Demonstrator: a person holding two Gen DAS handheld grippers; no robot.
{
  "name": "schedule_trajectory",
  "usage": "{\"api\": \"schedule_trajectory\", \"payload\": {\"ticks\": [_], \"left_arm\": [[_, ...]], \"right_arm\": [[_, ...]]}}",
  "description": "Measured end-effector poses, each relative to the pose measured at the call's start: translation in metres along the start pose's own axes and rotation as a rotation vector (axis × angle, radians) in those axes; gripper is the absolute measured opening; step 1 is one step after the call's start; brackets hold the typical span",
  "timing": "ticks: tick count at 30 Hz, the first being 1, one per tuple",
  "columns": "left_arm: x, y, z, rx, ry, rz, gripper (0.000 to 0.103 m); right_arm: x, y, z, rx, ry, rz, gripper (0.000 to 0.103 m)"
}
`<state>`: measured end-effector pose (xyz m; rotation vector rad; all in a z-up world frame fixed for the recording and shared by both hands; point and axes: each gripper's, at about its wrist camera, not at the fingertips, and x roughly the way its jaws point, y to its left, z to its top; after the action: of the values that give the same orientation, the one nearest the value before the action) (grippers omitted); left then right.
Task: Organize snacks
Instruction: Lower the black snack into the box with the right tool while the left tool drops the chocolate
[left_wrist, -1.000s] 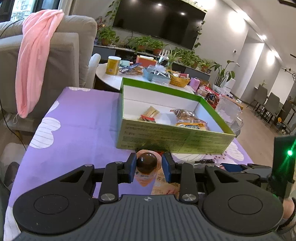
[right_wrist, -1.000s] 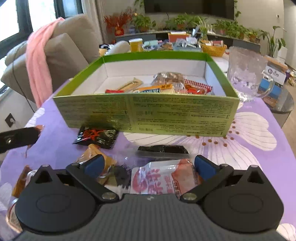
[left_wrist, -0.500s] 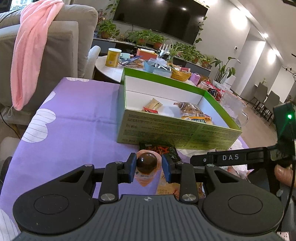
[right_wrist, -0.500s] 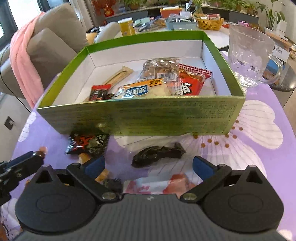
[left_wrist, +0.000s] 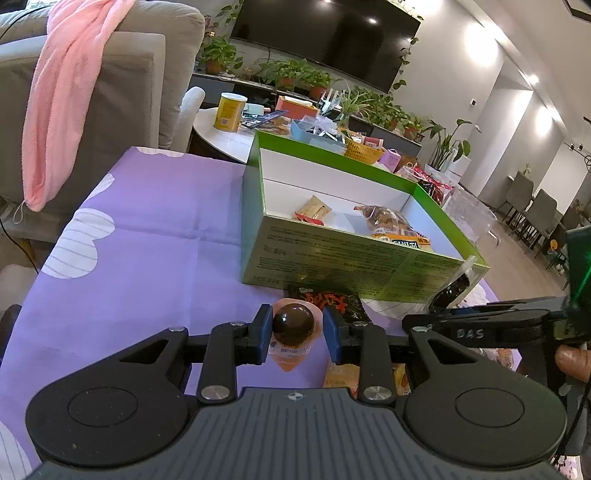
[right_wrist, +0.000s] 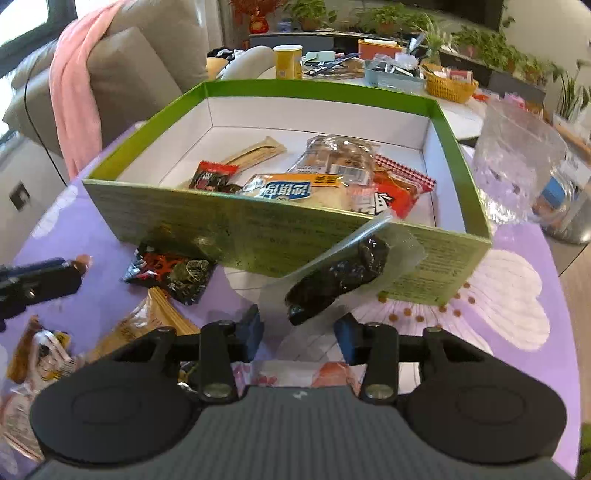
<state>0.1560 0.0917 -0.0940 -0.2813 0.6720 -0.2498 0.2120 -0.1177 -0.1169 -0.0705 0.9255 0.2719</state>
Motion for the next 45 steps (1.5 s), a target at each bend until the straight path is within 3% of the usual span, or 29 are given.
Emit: {"api": "schedule_trajectory", "payload": {"ticks": [3,11,13,20,21,22,35,40,45], "left_arm": [[-0.004,0.0,-0.001,0.002,-0.007,-0.007,0.028],[-0.013,-0.002,0.003,0.007,-0.028,-0.014,0.028],[-0.015,-0.003,0.004,0.008,-0.033,-0.014,0.028],[-0.021,-0.003,0.006,0.014,-0.045,-0.004,0.028],[-0.021,-0.003,0.006,0.014,-0.045,-0.002,0.028],[-0.021,-0.003,0.006,0.012,-0.044,-0.001,0.028],[-0.017,-0.016,0.013,0.042,-0.046,-0.014,0.028],[-0.011,-0.035,0.037,0.114,-0.088,-0.038,0.028],[0.021,-0.05,0.07,0.142,-0.12,-0.038,0.028]], "right_arm": [[-0.008,-0.005,-0.002,0.042,-0.045,0.055,0.043],[-0.041,0.004,0.011,0.025,-0.193,0.046,0.043],[-0.044,0.004,0.017,0.019,-0.216,0.038,0.036],[-0.035,-0.006,0.021,0.095,-0.22,0.068,0.029],[-0.037,-0.005,0.019,0.1,-0.227,0.074,0.025],[-0.039,-0.005,0.019,0.102,-0.235,0.083,0.011],[-0.057,-0.012,0.007,0.1,-0.259,0.105,0.007],[-0.058,-0.016,0.006,0.111,-0.266,0.103,0.008],[-0.06,-0.019,0.006,0.118,-0.283,0.098,0.008]]}}
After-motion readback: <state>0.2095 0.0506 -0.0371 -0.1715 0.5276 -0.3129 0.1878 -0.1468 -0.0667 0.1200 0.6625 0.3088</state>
